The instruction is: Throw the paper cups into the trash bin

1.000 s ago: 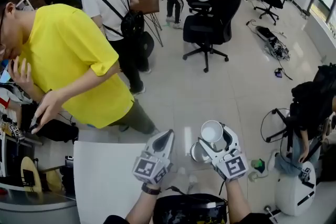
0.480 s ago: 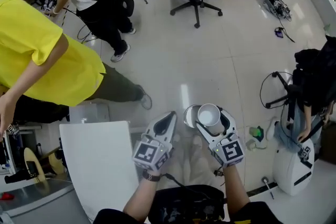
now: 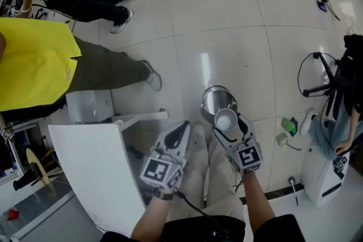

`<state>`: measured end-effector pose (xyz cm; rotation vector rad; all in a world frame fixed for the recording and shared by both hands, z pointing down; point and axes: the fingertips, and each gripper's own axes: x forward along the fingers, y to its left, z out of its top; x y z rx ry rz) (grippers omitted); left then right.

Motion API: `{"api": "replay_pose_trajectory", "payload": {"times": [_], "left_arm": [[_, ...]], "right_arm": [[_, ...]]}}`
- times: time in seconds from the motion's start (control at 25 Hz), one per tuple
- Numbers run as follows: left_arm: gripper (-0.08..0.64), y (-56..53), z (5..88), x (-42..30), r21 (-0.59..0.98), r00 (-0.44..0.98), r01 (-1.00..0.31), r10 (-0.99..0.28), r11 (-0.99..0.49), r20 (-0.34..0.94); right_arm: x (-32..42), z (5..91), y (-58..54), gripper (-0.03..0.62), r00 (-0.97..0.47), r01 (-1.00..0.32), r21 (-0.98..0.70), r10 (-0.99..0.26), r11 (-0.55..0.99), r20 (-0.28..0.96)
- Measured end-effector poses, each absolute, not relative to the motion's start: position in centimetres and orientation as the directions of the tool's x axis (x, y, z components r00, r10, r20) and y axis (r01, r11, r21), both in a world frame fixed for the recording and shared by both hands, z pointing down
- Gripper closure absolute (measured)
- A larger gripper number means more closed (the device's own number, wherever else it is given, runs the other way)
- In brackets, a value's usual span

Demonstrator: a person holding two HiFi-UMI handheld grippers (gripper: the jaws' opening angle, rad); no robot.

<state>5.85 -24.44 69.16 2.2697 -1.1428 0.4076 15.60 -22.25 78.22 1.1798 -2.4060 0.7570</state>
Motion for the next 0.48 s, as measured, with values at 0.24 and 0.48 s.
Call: {"api": "replay_pose_trajectory", "payload": {"times": [0.24,0.48], "left_arm": [[0.56,-24.0,81.6,4.3,0.372,0.58,-0.814,-0.584,-0.446,0.568],[0.56,-22.9,90.5,3.1,0.348,0.579,-0.811,-0.557,-0.471,0.596]], "right_arm": [[11.7,96.5,-21.4,0.235,-0.59,-0.794,-0.345,-0.494,0.501,0.639],[11.0,115.8,-20.0,0.235,-0.561,-0.795,-0.386,-0.327,0.467,0.76]]}}
